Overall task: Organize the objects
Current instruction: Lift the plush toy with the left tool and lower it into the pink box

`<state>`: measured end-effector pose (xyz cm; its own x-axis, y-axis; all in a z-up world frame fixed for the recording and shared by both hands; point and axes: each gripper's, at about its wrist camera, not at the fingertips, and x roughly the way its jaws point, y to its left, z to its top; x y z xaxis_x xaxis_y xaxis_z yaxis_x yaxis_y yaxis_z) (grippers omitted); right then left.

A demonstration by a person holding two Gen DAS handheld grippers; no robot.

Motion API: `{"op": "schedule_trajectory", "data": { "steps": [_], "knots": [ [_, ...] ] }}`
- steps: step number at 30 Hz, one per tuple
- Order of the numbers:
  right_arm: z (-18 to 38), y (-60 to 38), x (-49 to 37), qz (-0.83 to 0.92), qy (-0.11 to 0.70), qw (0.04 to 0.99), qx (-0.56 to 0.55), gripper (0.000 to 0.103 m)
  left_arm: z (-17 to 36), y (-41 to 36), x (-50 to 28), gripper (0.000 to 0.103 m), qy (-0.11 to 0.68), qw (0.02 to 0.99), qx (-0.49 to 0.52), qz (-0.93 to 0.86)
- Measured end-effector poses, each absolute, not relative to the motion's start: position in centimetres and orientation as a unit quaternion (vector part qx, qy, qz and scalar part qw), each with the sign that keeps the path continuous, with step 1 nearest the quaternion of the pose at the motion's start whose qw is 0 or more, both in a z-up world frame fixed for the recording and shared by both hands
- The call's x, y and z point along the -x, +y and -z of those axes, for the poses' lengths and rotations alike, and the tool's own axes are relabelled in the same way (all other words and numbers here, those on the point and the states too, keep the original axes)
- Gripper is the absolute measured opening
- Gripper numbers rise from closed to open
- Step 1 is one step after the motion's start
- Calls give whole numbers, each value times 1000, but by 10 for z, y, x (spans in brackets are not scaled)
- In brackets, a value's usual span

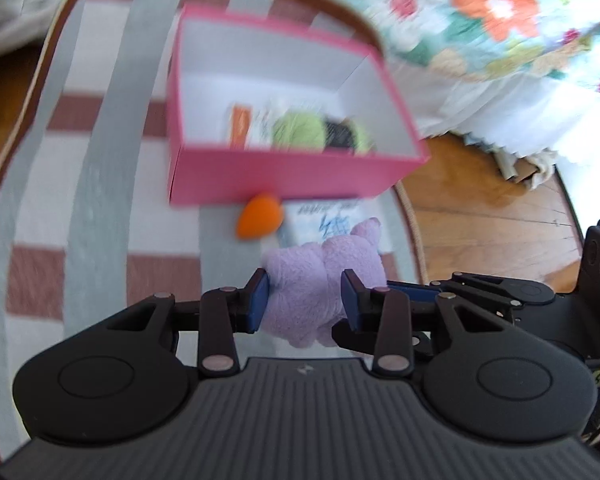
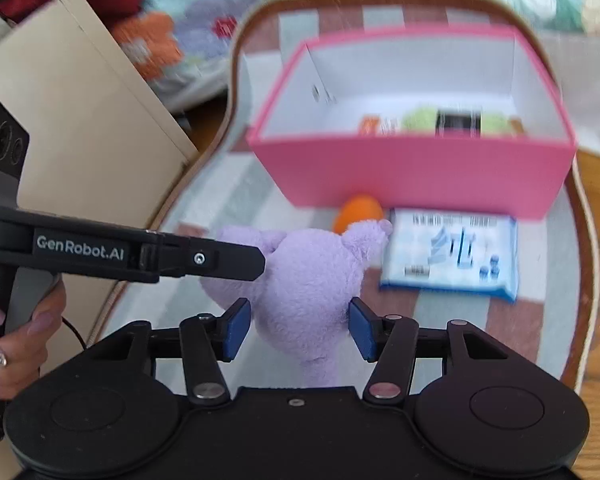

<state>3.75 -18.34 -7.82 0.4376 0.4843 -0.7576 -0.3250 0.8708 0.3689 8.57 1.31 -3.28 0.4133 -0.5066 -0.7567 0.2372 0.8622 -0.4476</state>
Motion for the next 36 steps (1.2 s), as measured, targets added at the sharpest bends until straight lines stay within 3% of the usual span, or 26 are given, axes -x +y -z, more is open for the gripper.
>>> {"op": "schedule_trajectory", "data": {
  "steps": [10, 14, 17, 24, 36],
  "knots": [
    [-10, -192, -79, -235, 379, 893, -51, 59, -52, 0, -151, 33, 418, 876, 76, 230],
    [-20, -193, -122, -227, 363, 903, -29, 51, -51, -9, -193, 33, 396, 890, 49, 223],
    [-8, -195, -163, -213, 369, 904, -31, 45, -31, -13, -227, 33, 400, 892, 52, 205],
    [53, -195, -243, -216, 395, 889, -80, 44, 22, -31, -283, 33, 431, 890, 8, 149],
    [108, -176, -286, -198, 427, 881, -35, 44, 82, -26, -319, 34, 453, 885, 52, 95]
  ]
}}
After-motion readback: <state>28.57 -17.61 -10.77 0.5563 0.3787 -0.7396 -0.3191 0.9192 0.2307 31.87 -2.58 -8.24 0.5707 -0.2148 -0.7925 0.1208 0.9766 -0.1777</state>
